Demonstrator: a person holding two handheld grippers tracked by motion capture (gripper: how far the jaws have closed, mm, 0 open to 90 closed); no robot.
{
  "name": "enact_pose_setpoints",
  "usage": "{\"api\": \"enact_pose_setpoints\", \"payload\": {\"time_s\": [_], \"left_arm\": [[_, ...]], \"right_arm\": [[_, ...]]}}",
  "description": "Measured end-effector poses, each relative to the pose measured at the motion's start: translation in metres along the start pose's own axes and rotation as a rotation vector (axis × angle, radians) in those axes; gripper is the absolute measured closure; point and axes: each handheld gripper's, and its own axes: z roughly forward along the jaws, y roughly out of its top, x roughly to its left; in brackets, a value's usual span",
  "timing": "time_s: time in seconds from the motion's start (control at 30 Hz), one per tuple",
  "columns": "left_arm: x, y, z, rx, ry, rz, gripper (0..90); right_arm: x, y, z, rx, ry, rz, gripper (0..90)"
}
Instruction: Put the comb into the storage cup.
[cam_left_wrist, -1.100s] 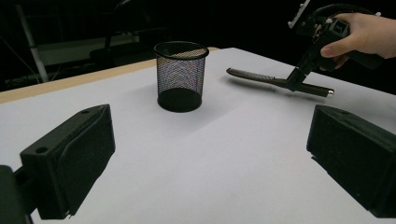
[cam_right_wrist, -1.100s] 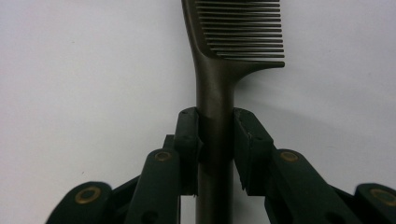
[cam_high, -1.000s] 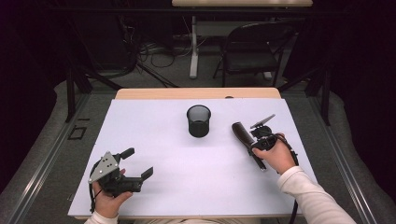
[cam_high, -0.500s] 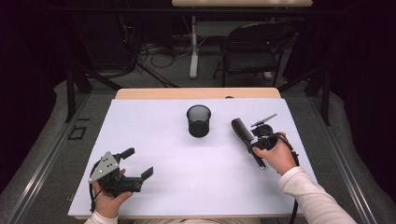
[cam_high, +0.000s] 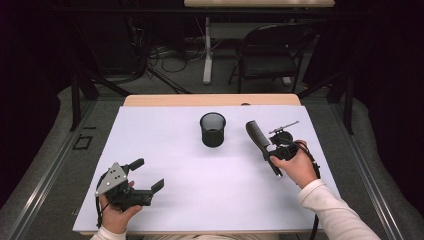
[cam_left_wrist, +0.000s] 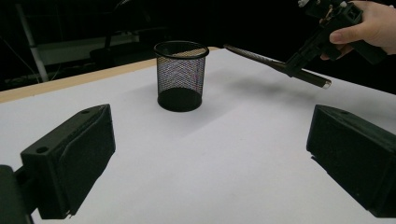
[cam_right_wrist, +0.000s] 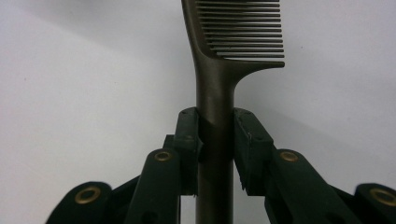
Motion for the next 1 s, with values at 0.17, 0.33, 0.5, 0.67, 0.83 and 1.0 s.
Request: {"api": "enact_pose_setpoints", "payload": {"time_s": [0.17,0.33,0.5,0.67,0.83,1.0], "left_arm": [[0.0,0.0,0.0,0.0,0.0,0.0,1.2],[0.0,0.0,0.0,0.0,0.0,0.0,1.2],[0.0,0.0,0.0,0.001,0.0,0.002,1.2],[0.0,0.0,0.0,0.001,0.0,0.002,1.2],[0.0,0.0,0.0,0.0,-0.004,0.002,1.2],[0.0,0.0,0.0,0.0,-0.005,0.002,1.2]], "right_arm": [[0.001,0.001,-0.003,-0.027,0.002,-0.007,72.7],[0.003,0.001,-0.007,-0.059,0.005,-0.023,72.7],[0.008,0.001,-0.011,-0.096,0.012,-0.031,72.8],[0.014,0.001,-0.015,-0.121,0.029,-0.043,72.7],[0.022,0.002,-0.02,-0.141,0.05,-0.053,72.7],[0.033,0.003,-0.022,-0.151,0.072,-0.074,72.7]]}}
